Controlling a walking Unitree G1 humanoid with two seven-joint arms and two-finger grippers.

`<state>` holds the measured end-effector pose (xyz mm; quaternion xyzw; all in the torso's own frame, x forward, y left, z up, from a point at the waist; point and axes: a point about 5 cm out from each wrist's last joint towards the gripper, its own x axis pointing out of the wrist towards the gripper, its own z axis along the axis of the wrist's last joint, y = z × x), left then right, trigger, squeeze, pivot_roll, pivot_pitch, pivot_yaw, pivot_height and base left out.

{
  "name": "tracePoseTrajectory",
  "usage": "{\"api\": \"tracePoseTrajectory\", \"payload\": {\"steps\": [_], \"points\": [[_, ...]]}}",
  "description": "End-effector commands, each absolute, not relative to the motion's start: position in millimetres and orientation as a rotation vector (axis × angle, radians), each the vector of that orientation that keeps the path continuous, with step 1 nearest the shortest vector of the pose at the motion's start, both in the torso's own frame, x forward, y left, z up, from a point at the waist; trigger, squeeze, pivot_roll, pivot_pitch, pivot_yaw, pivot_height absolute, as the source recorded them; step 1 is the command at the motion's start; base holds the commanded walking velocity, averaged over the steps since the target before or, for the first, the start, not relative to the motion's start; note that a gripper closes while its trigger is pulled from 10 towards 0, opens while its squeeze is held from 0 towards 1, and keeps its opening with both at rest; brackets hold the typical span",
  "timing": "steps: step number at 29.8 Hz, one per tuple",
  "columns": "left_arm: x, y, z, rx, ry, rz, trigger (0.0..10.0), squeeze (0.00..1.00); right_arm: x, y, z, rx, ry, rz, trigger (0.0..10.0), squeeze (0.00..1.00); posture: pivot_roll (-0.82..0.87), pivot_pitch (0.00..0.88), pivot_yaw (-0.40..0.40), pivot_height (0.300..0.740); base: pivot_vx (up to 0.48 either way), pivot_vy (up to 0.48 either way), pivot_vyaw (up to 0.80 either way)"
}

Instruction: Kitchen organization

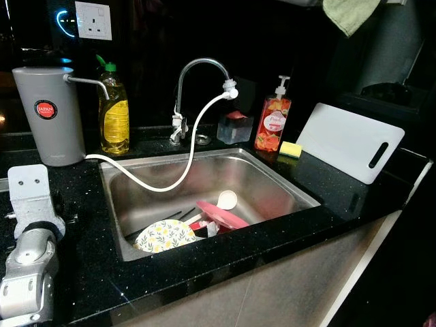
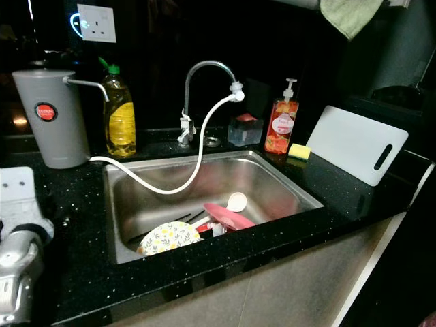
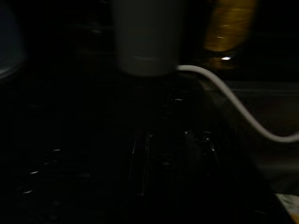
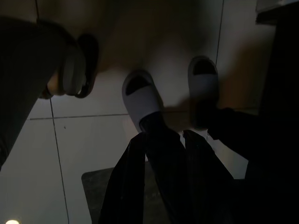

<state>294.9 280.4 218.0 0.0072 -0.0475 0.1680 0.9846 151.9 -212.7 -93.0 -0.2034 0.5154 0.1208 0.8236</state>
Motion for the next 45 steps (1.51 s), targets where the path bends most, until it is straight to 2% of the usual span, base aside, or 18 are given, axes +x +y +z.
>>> {"api": "tracePoseTrajectory", "payload": {"steps": [1, 4, 7, 9, 10, 11, 14, 19, 27, 29, 33, 45], "points": [[288, 280, 215, 0.012, -0.063, 0.216, 10.0, 0.0, 141, -219, -96, -0.447, 1.13, 0.246, 10.0, 0.0, 0.0, 0.0, -0.084, 0.74, 0.0, 0.0, 0.0], [279, 271, 214, 0.081, -0.042, 0.031, 10.0, 0.0, 135, -221, -98, -0.449, 1.144, 0.242, 10.0, 0.0, 0.0, 0.0, -0.084, 0.74, 0.0, 0.0, 0.0], [276, 268, 214, 0.102, -0.035, -0.037, 10.0, 0.0, 133, -221, -98, -0.449, 1.146, 0.239, 10.0, 0.0, 0.0, 0.0, -0.08, 0.74, 0.0, 0.0, 0.0], [266, 255, 209, 0.232, -0.013, -0.206, 10.0, 0.0, 130, -221, -100, -0.449, 1.154, 0.233, 10.0, 0.0, 0.0, 0.0, -0.074, 0.74, 0.0, 0.0, 0.0], [266, 255, 209, 0.232, -0.013, -0.206, 10.0, 0.0, 130, -221, -100, -0.449, 1.154, 0.233, 10.0, 0.0, 0.0, 0.0, -0.074, 0.74, 0.0, 0.0, 0.0], [255, 238, 206, 0.278, 0.001, -0.382, 10.0, 0.0, 127, -221, -101, -0.443, 1.159, 0.223, 10.0, 0.0, 0.0, 0.0, -0.067, 0.74, 0.0, 0.0, 0.0], [250, 228, 207, 0.257, 0.0, -0.484, 10.0, 0.0, 126, -220, -101, -0.436, 1.158, 0.216, 10.0, 0.0, 0.0, 0.0, -0.066, 0.74, 0.0, 0.0, 0.0], [248, 221, 208, 0.244, -0.005, -0.546, 10.0, 0.0, 126, -220, -101, -0.434, 1.157, 0.215, 10.0, 0.0, 0.0, 0.0, -0.067, 0.74, 0.0, 0.0, 0.0], [249, 191, 214, 0.176, -0.05, -0.715, 10.0, 0.0, 126, -224, -101, -0.445, 1.16, 0.206, 10.0, 0.0, -0.01, 0.0, -0.07, 0.74, 0.0, 0.0, 0.0], [247, 179, 207, 0.196, 0.003, -0.812, 10.0, 0.0, 126, -225, -100, -0.443, 1.16, 0.195, 10.0, 0.0, -0.02, 0.0, -0.07, 0.74, 0.0, 0.0, 0.0], [249, 176, 202, 0.225, 0.048, -0.847, 10.0, 0.0, 125, -226, -100, -0.443, 1.161, 0.193, 10.0, 0.0, -0.01, 0.0, -0.068, 0.74, 0.0, 0.0, 0.0], [264, 182, 185, 0.265, 0.213, -0.749, 10.0, 0.0, 131, -222, -99, -0.441, 1.139, 0.207, 10.0, 0.0, -0.02, 0.0, -0.071, 0.74, 0.0, 0.0, 0.0]]}}
